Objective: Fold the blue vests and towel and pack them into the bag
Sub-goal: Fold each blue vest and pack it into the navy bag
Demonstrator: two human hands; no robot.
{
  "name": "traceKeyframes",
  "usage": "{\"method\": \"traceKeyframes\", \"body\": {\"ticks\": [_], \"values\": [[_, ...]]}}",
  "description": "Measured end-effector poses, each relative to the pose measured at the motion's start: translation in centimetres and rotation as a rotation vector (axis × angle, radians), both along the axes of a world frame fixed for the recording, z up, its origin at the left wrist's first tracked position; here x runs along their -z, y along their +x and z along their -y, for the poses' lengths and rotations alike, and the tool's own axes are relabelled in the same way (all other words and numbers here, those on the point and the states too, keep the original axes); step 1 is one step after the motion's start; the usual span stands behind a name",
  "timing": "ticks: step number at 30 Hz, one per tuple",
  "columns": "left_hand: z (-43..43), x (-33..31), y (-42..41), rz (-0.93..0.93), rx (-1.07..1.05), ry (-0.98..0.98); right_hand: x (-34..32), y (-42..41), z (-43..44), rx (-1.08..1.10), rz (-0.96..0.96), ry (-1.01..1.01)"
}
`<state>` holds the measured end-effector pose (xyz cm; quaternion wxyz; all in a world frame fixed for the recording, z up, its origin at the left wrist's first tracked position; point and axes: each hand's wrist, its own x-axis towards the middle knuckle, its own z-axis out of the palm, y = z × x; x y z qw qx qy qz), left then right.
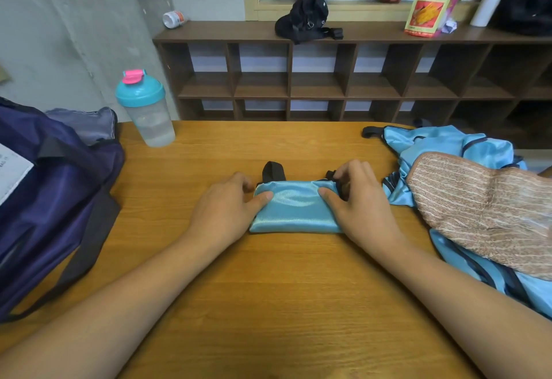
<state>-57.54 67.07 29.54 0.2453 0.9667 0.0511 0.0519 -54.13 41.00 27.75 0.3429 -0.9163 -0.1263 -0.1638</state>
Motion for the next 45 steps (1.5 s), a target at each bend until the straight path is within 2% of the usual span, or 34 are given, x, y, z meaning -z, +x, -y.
{"method": "traceKeyframes", "body": {"ticks": [4,6,11,16,19,23,27,33,38,45], "values": [[0.3,-0.3,-0.2,-0.007,0.027,-0.037,0.0,0.1,0.0,-0.030,-0.020,-0.061],[0.2,-0.6,0.0,-0.055,0.012,-0.170,-0.2,-0.1,0.0,-0.062,-0.055,-0.069],[0.9,-2.1,0.4,-0.148,-0.063,-0.672,-0.3,-0.2,-0.2,-0.106,-0.079,-0.094],[1.3,-3.2,0.6,-0.178,-0.068,-0.853,-1.0,-0.8,-0.3,-0.143,-0.084,-0.113],[0.6,-5.3,0.1,-0.204,0.026,-0.850,-2.8,-1.3,-0.5,-0.275,-0.147,-0.079],[-1.6,-9.4,-1.8,-0.184,0.168,-0.775,-8.0,-1.8,-2.5,-0.486,-0.429,0.076],[-4.8,-14.2,-4.3,-0.209,0.276,-0.743,-11.9,-1.6,-6.3,-0.666,-0.607,0.114],[-10.8,-19.5,-8.1,-0.204,0.315,-0.773,-16.3,-3.3,-13.2,-1.002,-0.844,0.310],[-16.6,-22.5,-11.2,-0.120,0.237,-0.776,-19.0,-4.0,-18.7,-1.110,-0.817,0.227],[-25.5,-24.7,-14.5,0.103,0.128,-0.862,-24.5,-4.3,-27.2,-1.077,-0.496,0.113]]}}
